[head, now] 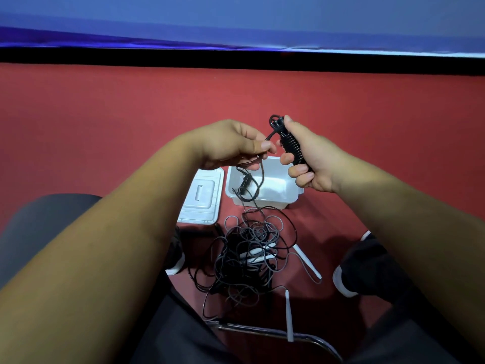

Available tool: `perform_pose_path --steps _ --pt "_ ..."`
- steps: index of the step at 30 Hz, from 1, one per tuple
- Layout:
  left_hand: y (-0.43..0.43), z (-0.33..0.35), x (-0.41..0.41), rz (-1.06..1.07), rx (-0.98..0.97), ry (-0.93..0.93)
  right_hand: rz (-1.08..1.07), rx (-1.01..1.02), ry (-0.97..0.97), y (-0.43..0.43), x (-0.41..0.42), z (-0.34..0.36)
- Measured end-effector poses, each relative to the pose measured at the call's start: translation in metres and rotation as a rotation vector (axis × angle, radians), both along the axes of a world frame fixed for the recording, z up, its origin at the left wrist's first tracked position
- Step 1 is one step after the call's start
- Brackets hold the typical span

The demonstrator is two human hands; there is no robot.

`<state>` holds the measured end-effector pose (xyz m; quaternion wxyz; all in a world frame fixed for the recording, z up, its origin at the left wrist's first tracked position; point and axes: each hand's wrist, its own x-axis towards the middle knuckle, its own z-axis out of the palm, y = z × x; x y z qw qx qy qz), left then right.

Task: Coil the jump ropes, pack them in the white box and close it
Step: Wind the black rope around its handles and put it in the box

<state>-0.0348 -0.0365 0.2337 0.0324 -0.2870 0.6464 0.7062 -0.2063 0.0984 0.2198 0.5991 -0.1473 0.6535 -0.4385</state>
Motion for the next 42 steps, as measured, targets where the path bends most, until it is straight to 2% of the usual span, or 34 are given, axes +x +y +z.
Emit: perform_pose_path --steps 2,7,12,16,23,28,32,36,38,42 --pt "-0.001 -0.004 0.000 -0.014 0.099 0.030 -0.001 -0.009 -0.009 0.000 -0.002 0.000" --pt "0.003 -0.006 -0.001 0.041 0.125 0.018 -0.018 -0.012 -0.002 0.000 -0.007 0.004" --pt "0.010 -0.002 -0.004 0.029 0.316 0.060 -0.030 -0.010 0.028 -0.001 -0.014 0.004" --pt "0.011 -0.003 -0.004 0.014 0.344 0.076 -0.026 -0.008 0.034 -0.002 -0.017 0.004" --pt "0.012 -0.002 -0.002 -0.044 0.219 -0.023 0.018 -0.013 0.014 -0.002 -0.016 0.007" --pt "0.010 0.002 -0.001 0.006 0.043 -0.078 0.068 -0.017 0.002 -0.003 -0.018 0.009" --pt "0.002 -0.002 0.000 0.069 -0.170 -0.131 0.113 -0.009 0.008 -0.002 -0.018 0.011" --pt "0.005 -0.003 -0.001 0.057 -0.272 -0.148 0.120 -0.012 -0.059 -0.001 -0.016 0.012" --pt "0.009 -0.003 -0.001 0.075 -0.267 -0.127 0.098 -0.019 -0.094 -0.002 -0.017 0.014" --pt "0.009 -0.002 -0.001 0.130 -0.129 -0.034 0.045 -0.010 -0.126 -0.002 -0.022 0.013"
